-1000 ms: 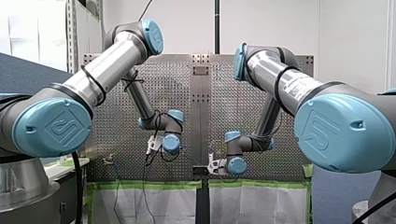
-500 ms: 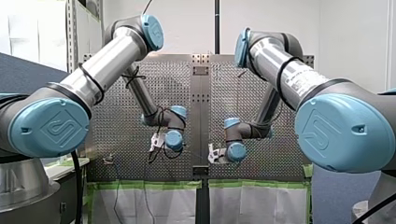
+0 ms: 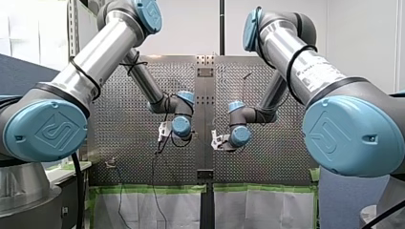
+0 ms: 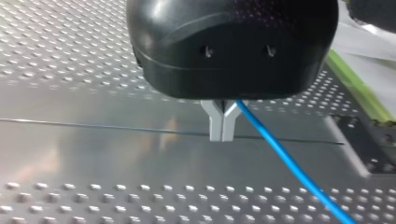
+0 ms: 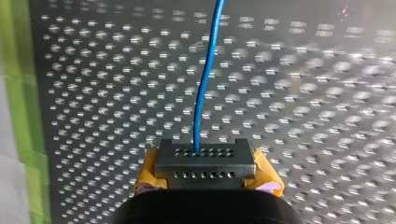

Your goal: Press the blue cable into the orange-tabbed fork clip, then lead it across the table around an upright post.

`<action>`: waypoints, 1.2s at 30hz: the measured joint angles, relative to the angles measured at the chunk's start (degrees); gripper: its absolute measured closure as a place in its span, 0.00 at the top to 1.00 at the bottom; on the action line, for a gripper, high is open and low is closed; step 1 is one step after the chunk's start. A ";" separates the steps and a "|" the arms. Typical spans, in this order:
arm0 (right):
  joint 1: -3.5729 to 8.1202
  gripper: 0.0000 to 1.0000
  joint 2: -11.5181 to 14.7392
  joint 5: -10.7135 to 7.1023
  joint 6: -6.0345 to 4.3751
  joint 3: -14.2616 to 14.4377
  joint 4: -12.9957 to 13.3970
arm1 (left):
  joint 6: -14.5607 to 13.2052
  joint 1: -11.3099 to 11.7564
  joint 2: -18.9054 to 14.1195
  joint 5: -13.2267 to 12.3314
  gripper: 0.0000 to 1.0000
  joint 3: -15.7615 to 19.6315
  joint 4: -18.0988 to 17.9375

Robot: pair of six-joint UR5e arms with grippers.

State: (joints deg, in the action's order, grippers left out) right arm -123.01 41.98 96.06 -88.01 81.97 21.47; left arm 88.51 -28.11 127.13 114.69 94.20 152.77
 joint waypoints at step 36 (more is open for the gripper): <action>-0.28 0.00 20.69 0.05 0.81 -0.97 -3.62 | 4.33 -1.10 -17.86 1.73 0.00 0.35 3.83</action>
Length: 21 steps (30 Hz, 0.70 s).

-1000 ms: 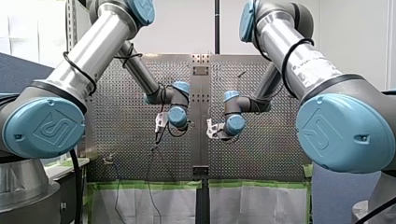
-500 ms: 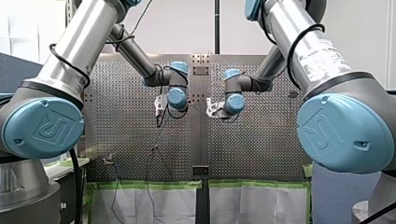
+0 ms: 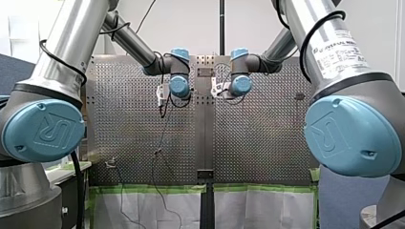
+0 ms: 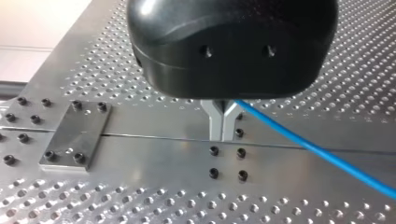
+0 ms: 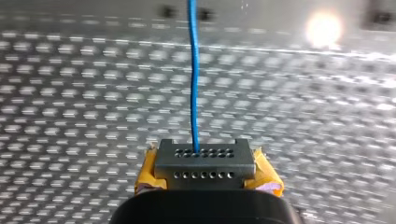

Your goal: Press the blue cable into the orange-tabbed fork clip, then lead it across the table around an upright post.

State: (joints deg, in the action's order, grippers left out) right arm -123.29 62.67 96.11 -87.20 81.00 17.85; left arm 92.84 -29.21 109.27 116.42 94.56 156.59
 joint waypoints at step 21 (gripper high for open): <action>-0.10 0.00 12.01 0.35 -0.15 -1.95 -1.99 | -0.01 -0.21 -0.26 -0.24 0.00 -5.84 1.44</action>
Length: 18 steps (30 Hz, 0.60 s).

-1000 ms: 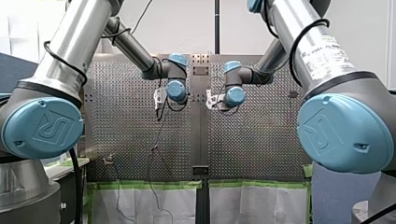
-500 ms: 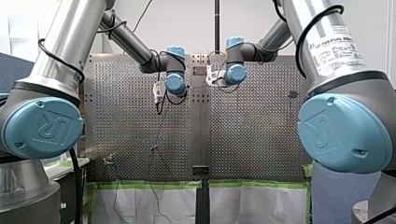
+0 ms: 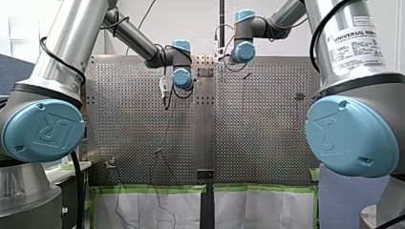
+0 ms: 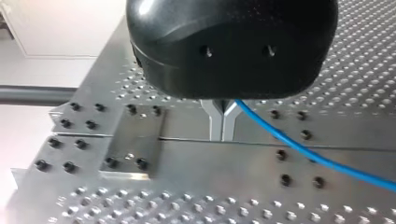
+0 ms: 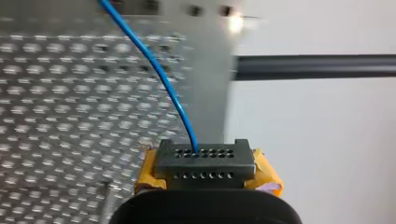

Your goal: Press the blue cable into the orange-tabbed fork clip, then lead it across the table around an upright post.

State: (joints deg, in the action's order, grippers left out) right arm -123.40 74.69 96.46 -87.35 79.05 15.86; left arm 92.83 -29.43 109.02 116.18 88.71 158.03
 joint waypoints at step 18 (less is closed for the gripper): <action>1.93 0.00 1.80 2.22 -0.64 -0.02 -0.99 | 1.21 -1.03 0.19 -4.09 0.00 -9.13 7.64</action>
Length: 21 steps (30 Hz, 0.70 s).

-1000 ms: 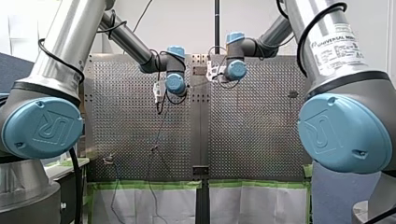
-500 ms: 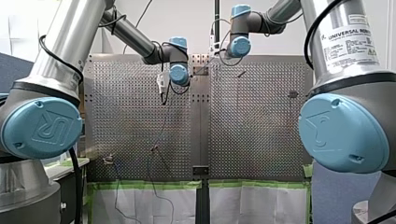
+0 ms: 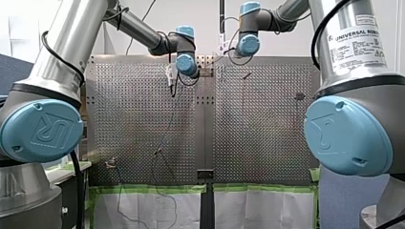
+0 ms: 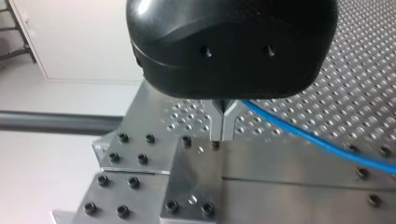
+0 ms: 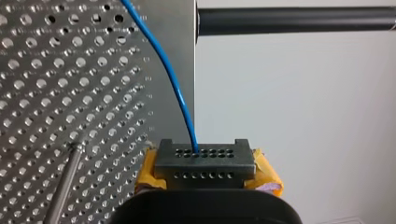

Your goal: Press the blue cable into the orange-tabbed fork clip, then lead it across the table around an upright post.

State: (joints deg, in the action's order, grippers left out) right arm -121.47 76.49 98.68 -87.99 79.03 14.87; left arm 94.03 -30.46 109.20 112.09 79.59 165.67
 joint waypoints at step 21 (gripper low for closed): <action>4.77 0.00 0.15 -0.07 -1.00 0.02 -0.60 | 2.05 -2.88 5.51 -2.24 0.00 -10.93 6.37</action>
State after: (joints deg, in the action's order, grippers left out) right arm -116.70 76.64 98.61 -88.99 79.05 14.27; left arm 96.08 -33.34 114.71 109.85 68.66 172.03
